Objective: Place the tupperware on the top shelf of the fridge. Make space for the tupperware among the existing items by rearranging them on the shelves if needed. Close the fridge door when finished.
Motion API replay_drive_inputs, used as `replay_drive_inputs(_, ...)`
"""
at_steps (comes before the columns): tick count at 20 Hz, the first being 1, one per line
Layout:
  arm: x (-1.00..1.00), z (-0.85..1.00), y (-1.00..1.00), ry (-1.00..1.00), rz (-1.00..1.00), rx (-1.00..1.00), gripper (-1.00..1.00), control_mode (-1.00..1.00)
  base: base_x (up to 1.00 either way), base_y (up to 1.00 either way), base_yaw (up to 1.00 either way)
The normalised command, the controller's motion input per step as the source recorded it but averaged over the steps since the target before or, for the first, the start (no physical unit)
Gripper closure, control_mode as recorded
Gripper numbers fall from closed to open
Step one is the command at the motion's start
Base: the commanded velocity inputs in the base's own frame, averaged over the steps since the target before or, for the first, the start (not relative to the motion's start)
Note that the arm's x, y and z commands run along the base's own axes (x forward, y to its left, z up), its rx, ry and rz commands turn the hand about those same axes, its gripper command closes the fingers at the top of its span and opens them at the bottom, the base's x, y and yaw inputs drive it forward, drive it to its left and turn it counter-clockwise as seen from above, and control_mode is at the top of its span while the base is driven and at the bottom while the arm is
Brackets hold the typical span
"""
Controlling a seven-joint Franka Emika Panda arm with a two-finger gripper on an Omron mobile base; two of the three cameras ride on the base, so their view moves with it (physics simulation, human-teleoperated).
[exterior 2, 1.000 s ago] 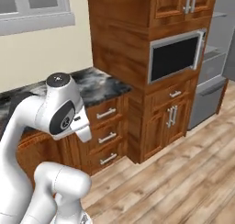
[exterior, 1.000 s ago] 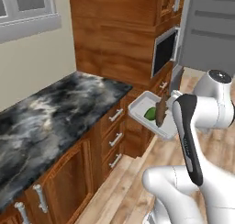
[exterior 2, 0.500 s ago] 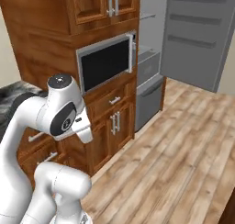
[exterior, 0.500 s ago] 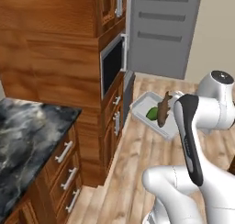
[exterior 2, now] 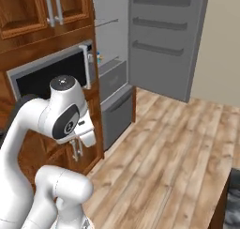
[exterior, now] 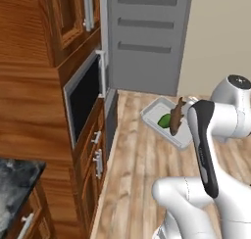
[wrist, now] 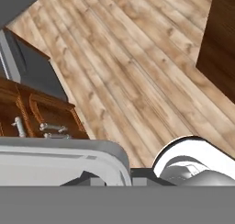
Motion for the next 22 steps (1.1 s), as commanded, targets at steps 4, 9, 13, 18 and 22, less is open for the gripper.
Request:
replay_drive_inputs(4,0.0,0.0,0.0,0.0,0.0,0.0,1.0,1.0,1.0,-0.49,-0.04)
replay_drive_inputs(9,0.0,0.0,0.0,0.0,0.0,0.0,1.0,1.0,1.0,-0.62,0.23)
replay_drive_inputs(13,0.0,0.0,0.0,0.0,0.0,0.0,1.0,1.0,0.98,-0.53,0.53)
replay_drive_inputs(18,0.0,0.0,0.0,0.0,0.0,0.0,1.0,1.0,0.83,-0.41,0.7)
replay_drive_inputs(22,0.0,0.0,0.0,0.0,0.0,0.0,1.0,1.0,0.53,-0.76,0.61)
